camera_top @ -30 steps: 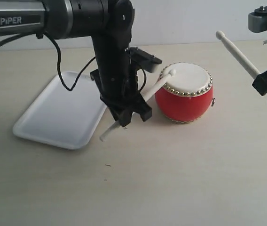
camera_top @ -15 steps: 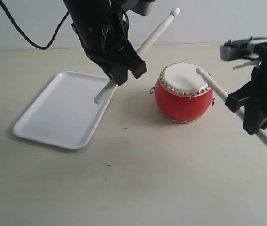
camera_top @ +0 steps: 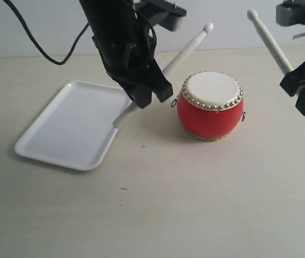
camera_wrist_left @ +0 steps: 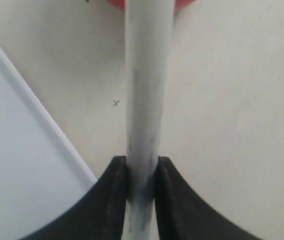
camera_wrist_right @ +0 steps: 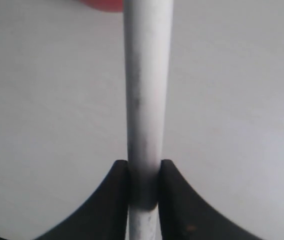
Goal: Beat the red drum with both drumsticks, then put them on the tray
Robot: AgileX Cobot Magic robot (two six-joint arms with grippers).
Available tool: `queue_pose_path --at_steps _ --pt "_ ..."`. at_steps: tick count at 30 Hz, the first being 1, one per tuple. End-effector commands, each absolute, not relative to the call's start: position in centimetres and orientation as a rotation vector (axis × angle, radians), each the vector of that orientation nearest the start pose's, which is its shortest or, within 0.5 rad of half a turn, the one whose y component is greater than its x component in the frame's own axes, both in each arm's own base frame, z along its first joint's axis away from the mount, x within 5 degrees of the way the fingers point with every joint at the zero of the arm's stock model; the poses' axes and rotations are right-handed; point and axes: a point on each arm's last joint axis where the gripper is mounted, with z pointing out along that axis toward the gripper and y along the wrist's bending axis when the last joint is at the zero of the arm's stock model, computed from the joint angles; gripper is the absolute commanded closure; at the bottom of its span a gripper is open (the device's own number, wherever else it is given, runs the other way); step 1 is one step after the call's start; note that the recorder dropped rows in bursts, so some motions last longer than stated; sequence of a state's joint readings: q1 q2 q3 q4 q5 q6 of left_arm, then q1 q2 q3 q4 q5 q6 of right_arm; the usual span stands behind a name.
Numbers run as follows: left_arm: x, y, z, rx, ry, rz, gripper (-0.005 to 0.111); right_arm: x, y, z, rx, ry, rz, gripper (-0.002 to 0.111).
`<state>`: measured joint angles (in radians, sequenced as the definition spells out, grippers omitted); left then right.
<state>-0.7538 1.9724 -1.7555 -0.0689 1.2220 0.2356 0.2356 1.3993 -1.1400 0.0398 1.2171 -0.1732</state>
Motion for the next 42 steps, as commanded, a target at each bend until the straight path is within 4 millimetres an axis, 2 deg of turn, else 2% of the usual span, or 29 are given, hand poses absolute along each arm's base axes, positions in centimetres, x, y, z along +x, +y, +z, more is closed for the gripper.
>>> queue_pose_path --at_steps 1,4,7,11,15,18,21,23,26,28,30,32,35,38,40,42 --pt "30.1 -30.8 21.9 1.467 2.686 -0.157 0.107 23.8 6.1 31.4 -0.570 2.842 0.076 0.108" --pt "30.1 -31.4 18.4 1.507 2.759 -0.126 0.107 23.8 6.1 31.4 -0.570 2.841 0.076 0.108" --pt "30.1 -31.3 17.4 1.507 2.791 -0.107 0.107 23.8 6.1 31.4 -0.570 2.841 0.076 0.108" --pt "29.7 -30.7 21.6 1.468 2.703 -0.137 0.107 24.2 6.3 30.8 -0.568 2.866 0.098 0.108" --pt "28.7 -29.7 26.5 1.418 2.598 -0.183 0.107 25.4 7.7 28.6 -0.590 2.941 0.286 0.108" --pt "27.9 -28.9 29.5 1.388 2.532 -0.203 0.107 26.9 8.5 25.7 -0.582 3.048 0.348 0.108" --pt "27.4 -28.2 31.4 1.359 2.492 -0.206 0.107 27.9 8.6 21.4 -0.557 3.212 0.340 0.108" --pt "27.0 -27.6 32.8 1.345 2.459 -0.206 0.107 27.6 8.4 18.5 -0.559 3.328 0.310 0.108" --pt "26.5 -27.0 34.2 1.329 2.423 -0.203 0.107 26.9 7.6 16.4 -0.582 3.419 0.192 0.108" --pt "26.4 -26.9 34.4 1.326 2.417 -0.205 0.107 26.7 7.6 17.0 -0.577 3.399 0.200 0.108" --pt "26.5 -27.1 34.0 1.334 2.426 -0.200 0.107 26.5 7.6 19.1 -0.594 3.315 0.219 0.108" --pt "27.0 -27.6 32.7 1.349 2.455 -0.189 0.107 26.1 7.5 21.9 -0.589 3.208 0.216 0.108" --pt "27.9 -28.6 29.9 1.383 2.519 -0.176 0.107 25.0 7.2 25.9 -0.578 3.055 0.217 0.108" --pt "28.8 -29.5 26.8 1.420 2.585 -0.147 0.107 23.5 6.9 28.5 -0.576 2.952 0.216 0.108" --pt "29.3 -30.1 24.5 1.444 2.633 -0.126 0.107 22.8 6.7 29.5 -0.572 2.910 0.216 0.108" --pt "29.7 -30.6 21.9 1.472 2.688 -0.121 0.107 22.4 6.6 29.4 -0.583 2.911 0.208 0.108"
